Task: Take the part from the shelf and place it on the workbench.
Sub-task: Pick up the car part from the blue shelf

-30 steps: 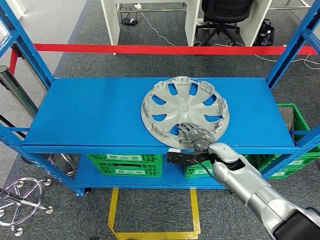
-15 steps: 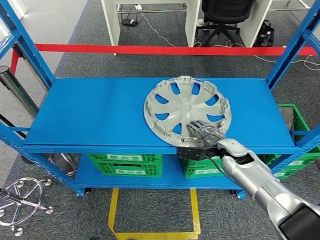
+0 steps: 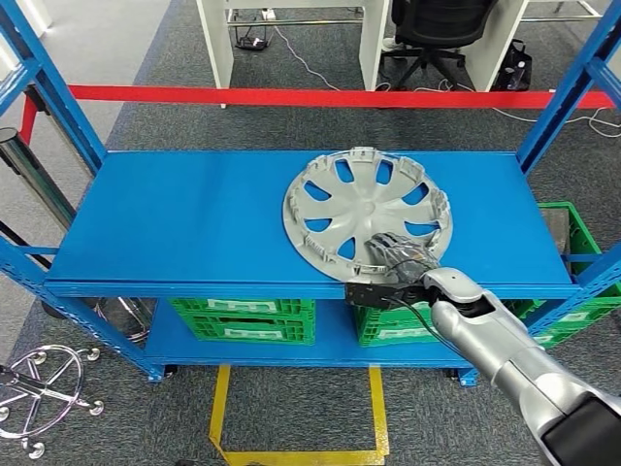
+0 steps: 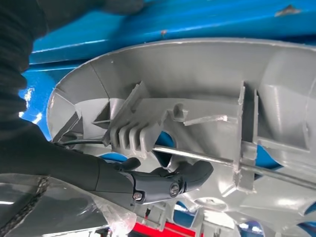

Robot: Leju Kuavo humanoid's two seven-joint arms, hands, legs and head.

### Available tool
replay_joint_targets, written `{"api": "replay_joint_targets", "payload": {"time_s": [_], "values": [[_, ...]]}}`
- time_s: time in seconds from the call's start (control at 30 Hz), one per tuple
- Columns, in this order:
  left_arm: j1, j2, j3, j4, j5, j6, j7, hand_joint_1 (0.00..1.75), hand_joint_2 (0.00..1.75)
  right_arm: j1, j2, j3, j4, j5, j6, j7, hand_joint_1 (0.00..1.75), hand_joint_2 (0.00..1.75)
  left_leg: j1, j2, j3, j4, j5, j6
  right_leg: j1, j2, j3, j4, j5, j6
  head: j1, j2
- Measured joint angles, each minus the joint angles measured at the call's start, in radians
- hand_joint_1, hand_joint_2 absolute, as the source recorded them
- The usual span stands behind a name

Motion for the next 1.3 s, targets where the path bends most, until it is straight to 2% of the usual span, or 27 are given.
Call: {"api": "replay_joint_targets", "payload": {"time_s": [0.13, 0.5, 0.97, 1.07, 1.23, 1.3], "values": [[0.003, 0.0, 0.0, 0.0, 0.012, 0.001, -0.004, 0.0, 0.0, 0.02, -0.002, -0.003, -0.038, -0.006, -0.03, -0.02, 1.75, 1.75, 0.0, 0.0, 0.0, 0.0, 0.0, 0.0, 0.0, 0.002, 0.0, 0.0, 0.0, 0.0, 0.0, 0.0], [0.015, 0.003, 0.013, 0.0, 0.034, 0.002, -0.022, 0.0, 0.0, 0.05, -0.022, 0.004, -0.322, -0.054, -0.032, -0.065, 1.75, 1.75, 0.0, 0.002, -0.001, 0.0, 0.001, 0.001, 0.0, 0.001, -0.002, 0.0, 0.001, 0.0, 0.0, 0.0], [0.018, 0.007, 0.026, 0.0, 0.046, 0.002, -0.03, 0.0, 0.0, 0.056, -0.062, 0.038, -0.475, -0.079, -0.058, -0.11, 1.75, 1.75, 0.0, 0.002, -0.002, 0.0, 0.001, 0.001, 0.0, 0.002, -0.002, 0.0, 0.001, 0.0, 0.0, 0.0], [0.021, 0.008, 0.037, 0.0, 0.055, 0.004, -0.038, 0.0, 0.0, 0.087, -0.072, 0.037, -0.551, -0.009, -0.168, -0.122, 1.75, 1.75, 0.0, 0.002, -0.002, 0.0, 0.001, 0.001, 0.0, 0.001, -0.003, 0.0, 0.001, 0.0, 0.0, 0.0], [0.021, 0.008, 0.046, 0.0, 0.058, 0.019, -0.048, 0.0, 0.0, 0.2, -0.068, 0.018, -0.706, 0.281, -0.551, -0.154, 1.75, 1.75, 0.0, 0.001, -0.006, 0.0, 0.0, 0.001, 0.0, 0.001, -0.007, 0.0, 0.0, 0.001, 0.0, 0.0], [0.019, 0.008, 0.047, 0.0, 0.056, 0.03, -0.051, 0.0, 0.0, 0.244, -0.054, -0.001, -0.771, 0.39, -0.654, -0.185, 1.75, 1.75, 0.0, 0.001, -0.007, 0.0, 0.0, 0.001, 0.0, 0.001, -0.007, 0.0, 0.0, 0.001, 0.0, 0.0]]}}
